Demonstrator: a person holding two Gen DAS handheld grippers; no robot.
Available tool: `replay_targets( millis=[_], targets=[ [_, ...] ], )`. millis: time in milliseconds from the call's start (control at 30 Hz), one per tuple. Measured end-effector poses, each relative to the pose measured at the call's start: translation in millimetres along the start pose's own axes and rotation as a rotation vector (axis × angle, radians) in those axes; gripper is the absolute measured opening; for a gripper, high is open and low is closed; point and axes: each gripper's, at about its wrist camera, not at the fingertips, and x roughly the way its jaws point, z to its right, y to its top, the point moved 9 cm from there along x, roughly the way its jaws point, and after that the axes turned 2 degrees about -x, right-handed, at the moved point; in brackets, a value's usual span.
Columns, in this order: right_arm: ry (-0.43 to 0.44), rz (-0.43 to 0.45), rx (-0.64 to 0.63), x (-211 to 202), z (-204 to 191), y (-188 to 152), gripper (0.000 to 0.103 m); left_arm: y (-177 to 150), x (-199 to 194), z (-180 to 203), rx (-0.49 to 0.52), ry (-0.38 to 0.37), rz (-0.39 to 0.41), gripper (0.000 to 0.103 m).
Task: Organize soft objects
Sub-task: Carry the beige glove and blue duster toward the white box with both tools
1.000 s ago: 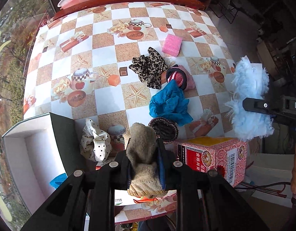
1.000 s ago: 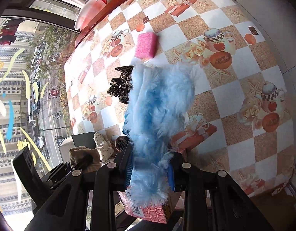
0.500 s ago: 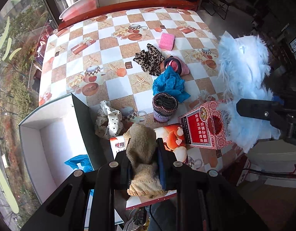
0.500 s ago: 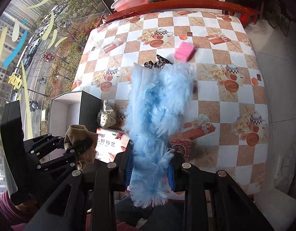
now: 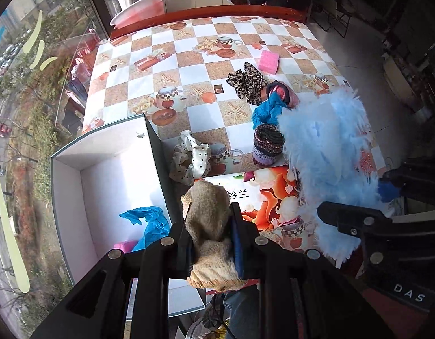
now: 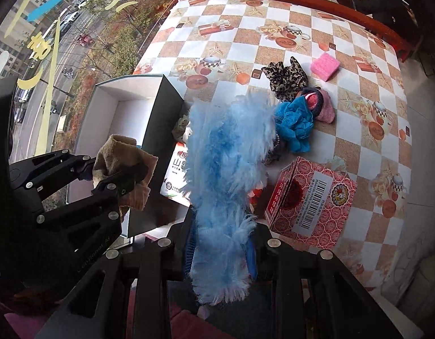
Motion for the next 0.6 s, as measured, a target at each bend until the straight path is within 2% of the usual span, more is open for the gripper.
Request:
replay_targets(
  millis=[600],
  targets=[
    [-0.017, -0.036, -0.163, 11, -51, 7, 0.031, -22, -7, -51, -0.157, 0.023, 0.027, 0.023]
  ],
)
